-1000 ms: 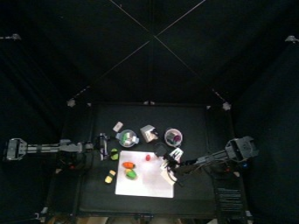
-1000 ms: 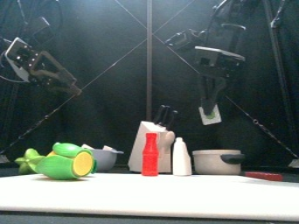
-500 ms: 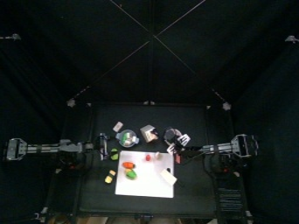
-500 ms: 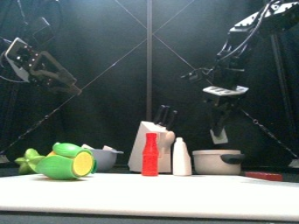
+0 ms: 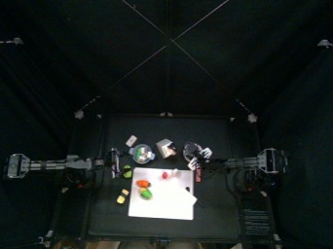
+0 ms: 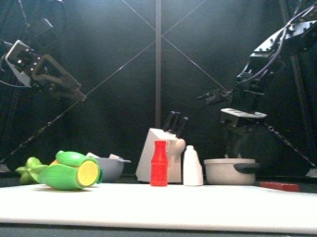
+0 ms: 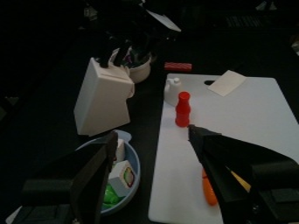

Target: Place sushi into pot

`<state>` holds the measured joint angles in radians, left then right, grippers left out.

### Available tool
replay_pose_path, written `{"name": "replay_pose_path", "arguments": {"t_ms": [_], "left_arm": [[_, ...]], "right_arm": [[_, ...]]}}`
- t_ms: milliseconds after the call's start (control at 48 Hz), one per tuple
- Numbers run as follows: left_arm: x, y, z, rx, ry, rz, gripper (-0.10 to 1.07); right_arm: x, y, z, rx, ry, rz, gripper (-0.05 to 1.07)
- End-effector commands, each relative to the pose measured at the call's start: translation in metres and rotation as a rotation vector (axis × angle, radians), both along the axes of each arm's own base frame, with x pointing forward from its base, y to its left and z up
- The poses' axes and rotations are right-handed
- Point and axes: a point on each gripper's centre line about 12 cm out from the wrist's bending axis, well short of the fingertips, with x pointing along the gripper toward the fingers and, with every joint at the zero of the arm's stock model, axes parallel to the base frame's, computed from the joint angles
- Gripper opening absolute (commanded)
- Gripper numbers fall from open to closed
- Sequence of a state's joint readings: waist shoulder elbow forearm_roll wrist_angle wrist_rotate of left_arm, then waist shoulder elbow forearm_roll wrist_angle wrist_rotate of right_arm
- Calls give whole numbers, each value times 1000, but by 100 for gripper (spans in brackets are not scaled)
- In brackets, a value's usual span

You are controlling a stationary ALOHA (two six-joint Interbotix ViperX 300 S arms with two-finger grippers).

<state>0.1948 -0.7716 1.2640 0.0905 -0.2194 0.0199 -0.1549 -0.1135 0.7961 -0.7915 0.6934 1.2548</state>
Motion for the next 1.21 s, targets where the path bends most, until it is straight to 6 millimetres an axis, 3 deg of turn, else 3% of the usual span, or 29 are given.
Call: {"name": "replay_pose_path", "arguments": {"t_ms": [0,458,812,1188], "left_arm": [[2,1,4,5,-13,2,98],[2,1,4,4,-12,2,98],[2,1,4,4,-12,2,98],[2,1,4,2,-11,3,98]], "right_arm": [[2,-2,12,-4,-43,-7,62],[3,-2,16,-1,-60,-12,94],[-3,-1,45,-15,-156,-12,94],[-7,1,43,5,-156,-23,94]]}}
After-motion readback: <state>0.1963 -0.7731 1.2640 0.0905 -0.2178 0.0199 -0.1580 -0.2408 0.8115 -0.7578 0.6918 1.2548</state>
